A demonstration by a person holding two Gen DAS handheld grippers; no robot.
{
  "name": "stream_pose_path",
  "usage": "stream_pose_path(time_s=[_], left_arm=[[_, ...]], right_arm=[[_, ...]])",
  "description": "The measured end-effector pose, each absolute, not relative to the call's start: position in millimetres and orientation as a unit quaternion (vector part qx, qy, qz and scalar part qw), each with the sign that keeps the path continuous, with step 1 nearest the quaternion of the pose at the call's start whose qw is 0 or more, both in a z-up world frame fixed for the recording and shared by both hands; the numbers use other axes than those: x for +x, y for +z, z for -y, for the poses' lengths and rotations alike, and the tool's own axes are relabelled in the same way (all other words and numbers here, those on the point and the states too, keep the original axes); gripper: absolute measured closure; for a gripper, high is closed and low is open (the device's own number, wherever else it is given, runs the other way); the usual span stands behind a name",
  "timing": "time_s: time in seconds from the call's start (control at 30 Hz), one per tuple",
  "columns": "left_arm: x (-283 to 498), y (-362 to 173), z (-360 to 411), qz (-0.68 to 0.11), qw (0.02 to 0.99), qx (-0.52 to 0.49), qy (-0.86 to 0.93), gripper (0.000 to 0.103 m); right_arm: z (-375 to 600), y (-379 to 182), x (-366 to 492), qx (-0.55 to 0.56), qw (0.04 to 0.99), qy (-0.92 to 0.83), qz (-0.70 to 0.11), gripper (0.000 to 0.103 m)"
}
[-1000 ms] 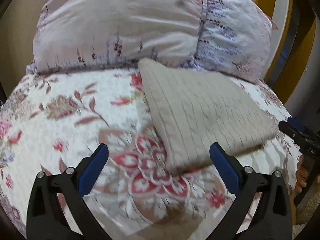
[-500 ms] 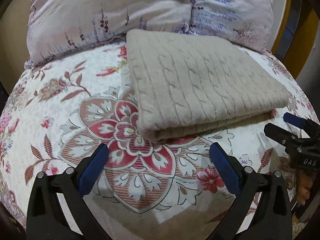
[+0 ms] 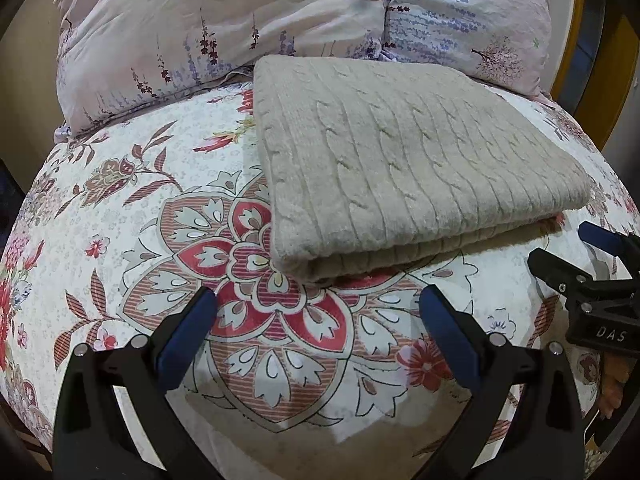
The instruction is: Fold small clothes
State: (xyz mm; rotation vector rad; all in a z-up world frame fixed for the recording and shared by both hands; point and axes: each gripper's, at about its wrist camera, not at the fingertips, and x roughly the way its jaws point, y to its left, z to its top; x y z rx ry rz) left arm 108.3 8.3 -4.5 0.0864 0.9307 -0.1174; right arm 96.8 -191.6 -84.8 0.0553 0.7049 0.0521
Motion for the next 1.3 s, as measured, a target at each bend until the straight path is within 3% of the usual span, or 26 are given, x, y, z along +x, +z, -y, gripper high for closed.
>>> stream_pose_path(time_s=[1.3], left_arm=[[111.4, -6.3, -10.1, -0.443, 0.894, 0.042, -0.061, 0.002]], right_arm=[[191.4, -87.9, 91.6, 0.033, 0.943, 0.014, -0.33, 0.001]])
